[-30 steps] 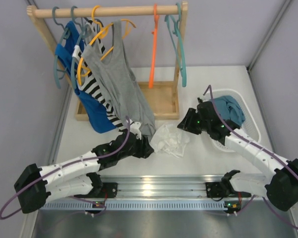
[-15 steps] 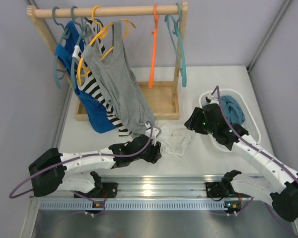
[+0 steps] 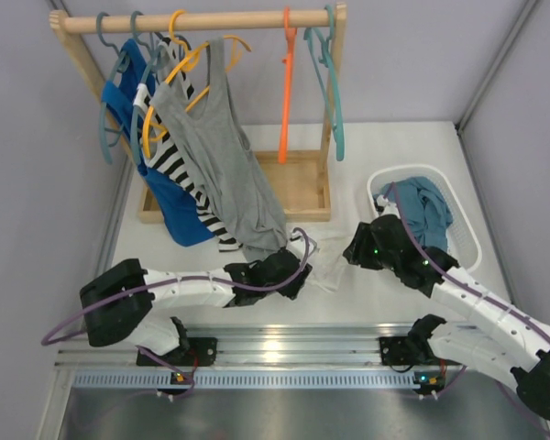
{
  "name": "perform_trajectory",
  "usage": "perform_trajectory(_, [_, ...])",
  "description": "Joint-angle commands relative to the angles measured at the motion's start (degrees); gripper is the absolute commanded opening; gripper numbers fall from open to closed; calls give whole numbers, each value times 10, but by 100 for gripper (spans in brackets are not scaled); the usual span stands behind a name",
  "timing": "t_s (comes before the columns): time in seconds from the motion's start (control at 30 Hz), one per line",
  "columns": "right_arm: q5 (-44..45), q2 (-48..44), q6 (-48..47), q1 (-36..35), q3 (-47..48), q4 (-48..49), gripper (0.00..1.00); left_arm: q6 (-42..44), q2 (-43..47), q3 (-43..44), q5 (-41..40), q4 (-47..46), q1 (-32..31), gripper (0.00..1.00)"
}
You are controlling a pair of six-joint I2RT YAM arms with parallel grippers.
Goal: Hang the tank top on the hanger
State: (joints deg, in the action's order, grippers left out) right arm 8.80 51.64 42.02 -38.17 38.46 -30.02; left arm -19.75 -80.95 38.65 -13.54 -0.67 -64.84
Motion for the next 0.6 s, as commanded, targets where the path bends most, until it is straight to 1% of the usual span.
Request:
perform_trajectory(0.0, [13,-19,4,-16,-5,7,41,31,-14,23,-3,-50,-2,50])
perform_trajectory(0.13, [12,-24,9,-23,-18,9,40,43,-23,20,-3,-71,-2,50])
perform_trajectory(0.4, [24,-26,17,-40,-37,11,38,59,-58,42,-6,-68,-2,49])
perform_trajectory(0.57, [32,-23,15,-54,-38,14,36,59,-68,49,-13,-61,-3,45])
